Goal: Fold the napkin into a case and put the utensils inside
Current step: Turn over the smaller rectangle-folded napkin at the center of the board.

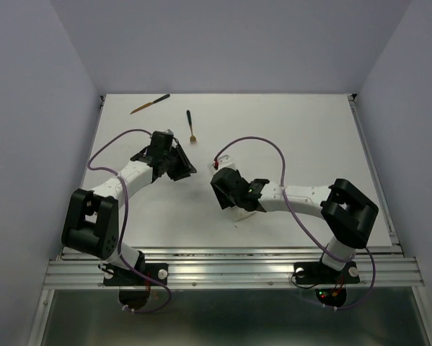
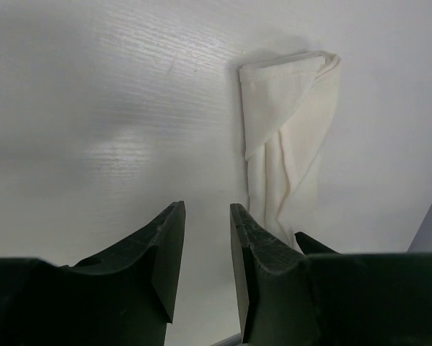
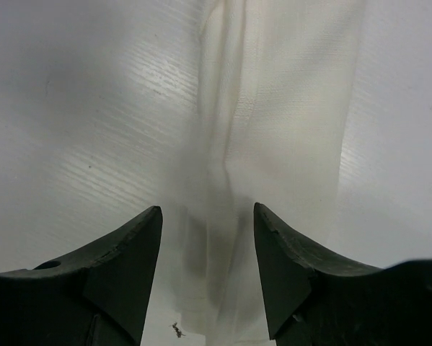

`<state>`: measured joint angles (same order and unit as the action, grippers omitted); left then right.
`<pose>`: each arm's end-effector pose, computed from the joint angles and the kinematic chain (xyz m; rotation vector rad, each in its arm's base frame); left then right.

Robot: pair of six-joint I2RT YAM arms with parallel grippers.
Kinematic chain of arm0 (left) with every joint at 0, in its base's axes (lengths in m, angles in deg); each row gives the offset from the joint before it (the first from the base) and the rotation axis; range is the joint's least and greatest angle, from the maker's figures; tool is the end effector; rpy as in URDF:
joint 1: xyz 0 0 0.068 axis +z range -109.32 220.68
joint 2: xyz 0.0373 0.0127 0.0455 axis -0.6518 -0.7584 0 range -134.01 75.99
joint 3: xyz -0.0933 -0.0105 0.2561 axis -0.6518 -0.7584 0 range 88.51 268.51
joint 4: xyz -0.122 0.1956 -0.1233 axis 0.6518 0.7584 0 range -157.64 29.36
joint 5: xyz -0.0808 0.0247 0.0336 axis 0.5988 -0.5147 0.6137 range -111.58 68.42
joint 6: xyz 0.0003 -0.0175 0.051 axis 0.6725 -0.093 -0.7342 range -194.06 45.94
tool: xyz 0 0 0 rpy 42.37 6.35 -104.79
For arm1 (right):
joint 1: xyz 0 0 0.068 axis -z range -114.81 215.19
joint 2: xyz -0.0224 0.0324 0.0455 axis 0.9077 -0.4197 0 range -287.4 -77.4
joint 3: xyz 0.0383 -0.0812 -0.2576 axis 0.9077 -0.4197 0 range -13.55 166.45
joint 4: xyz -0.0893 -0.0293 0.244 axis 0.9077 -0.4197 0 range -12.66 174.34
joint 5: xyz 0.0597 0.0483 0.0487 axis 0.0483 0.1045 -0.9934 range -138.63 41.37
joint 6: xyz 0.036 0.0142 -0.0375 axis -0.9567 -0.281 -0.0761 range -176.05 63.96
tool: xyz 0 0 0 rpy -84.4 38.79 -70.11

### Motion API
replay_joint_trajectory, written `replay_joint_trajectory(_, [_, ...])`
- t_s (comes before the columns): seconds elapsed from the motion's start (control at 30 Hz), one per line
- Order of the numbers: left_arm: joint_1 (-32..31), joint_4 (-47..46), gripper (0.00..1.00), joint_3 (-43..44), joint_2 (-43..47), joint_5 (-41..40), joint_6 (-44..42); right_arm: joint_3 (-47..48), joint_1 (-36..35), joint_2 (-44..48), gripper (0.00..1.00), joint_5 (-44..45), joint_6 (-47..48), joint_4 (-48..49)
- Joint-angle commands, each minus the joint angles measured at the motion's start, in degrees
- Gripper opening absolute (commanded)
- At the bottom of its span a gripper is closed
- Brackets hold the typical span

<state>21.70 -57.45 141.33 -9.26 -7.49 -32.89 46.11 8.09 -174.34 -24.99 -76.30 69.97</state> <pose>0.2969 -0.1112 0.2223 -0.3378 2.4060 -0.7927 0.2019 0.2855 0.1912 -0.5853 2.3028 0.1280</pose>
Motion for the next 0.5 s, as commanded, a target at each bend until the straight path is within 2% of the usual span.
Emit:
replay_joint_trajectory(0.0, [0.35,0.09,0.42,-0.61,1.67,0.06,-1.79,3.09,-1.16,-2.01,0.59,2.2,0.65,1.63])
replay_joint_trajectory(0.23, [0.88,-0.35,0.41,-1.49,1.58,0.15,-2.06,4.94,-1.78,-5.26,0.59,2.9,0.39,1.01])
replay_joint_trajectory(0.47, [1.14,-1.05,0.41,-2.54,1.76,0.06,-2.06,7.83,-2.31,-8.08,0.54,5.79,-0.93,-0.65])
